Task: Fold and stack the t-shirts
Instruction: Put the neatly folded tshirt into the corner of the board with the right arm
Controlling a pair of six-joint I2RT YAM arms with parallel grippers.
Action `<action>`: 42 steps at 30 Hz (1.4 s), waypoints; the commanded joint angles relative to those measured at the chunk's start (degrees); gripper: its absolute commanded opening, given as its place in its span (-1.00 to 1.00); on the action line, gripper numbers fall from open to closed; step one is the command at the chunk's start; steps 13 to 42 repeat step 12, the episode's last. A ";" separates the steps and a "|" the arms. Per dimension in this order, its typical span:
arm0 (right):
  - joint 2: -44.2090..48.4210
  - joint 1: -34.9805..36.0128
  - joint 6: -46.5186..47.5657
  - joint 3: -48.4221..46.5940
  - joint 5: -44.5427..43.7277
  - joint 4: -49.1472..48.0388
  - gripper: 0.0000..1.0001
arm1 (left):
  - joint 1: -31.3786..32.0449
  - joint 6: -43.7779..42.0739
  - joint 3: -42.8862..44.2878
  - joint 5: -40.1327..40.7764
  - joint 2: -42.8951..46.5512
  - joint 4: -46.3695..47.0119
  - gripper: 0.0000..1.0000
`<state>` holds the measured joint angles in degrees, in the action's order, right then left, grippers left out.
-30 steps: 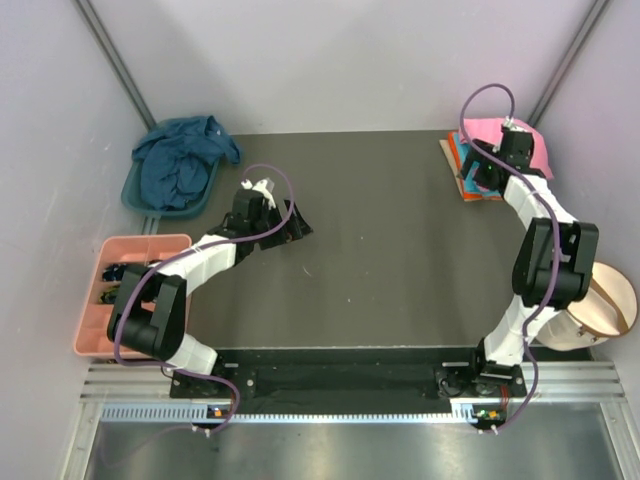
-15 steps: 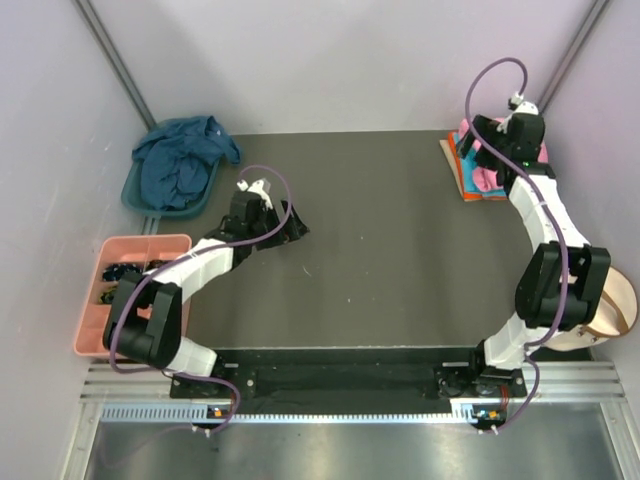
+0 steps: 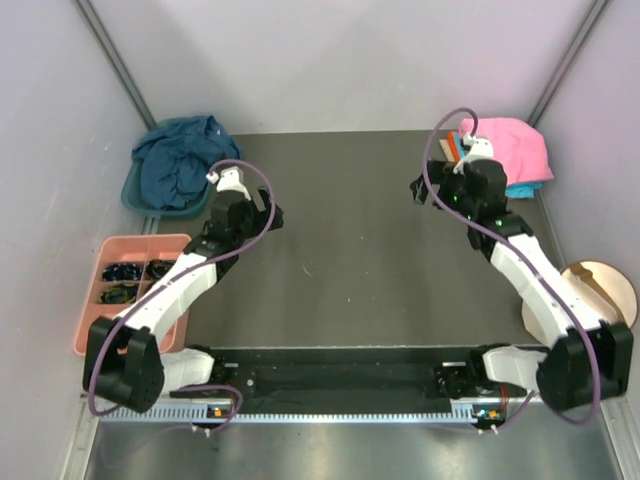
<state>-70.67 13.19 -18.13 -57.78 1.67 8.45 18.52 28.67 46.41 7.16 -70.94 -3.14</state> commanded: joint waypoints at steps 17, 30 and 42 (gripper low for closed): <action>31.11 6.23 -7.79 20.85 -11.34 7.54 0.97 | -0.15 0.16 -9.50 14.73 14.94 -0.11 0.98; 31.11 6.23 -7.79 20.85 -11.34 7.54 0.97 | -0.15 0.16 -9.50 14.73 14.94 -0.11 0.98; 31.11 6.23 -7.79 20.85 -11.34 7.54 0.97 | -0.15 0.16 -9.50 14.73 14.94 -0.11 0.98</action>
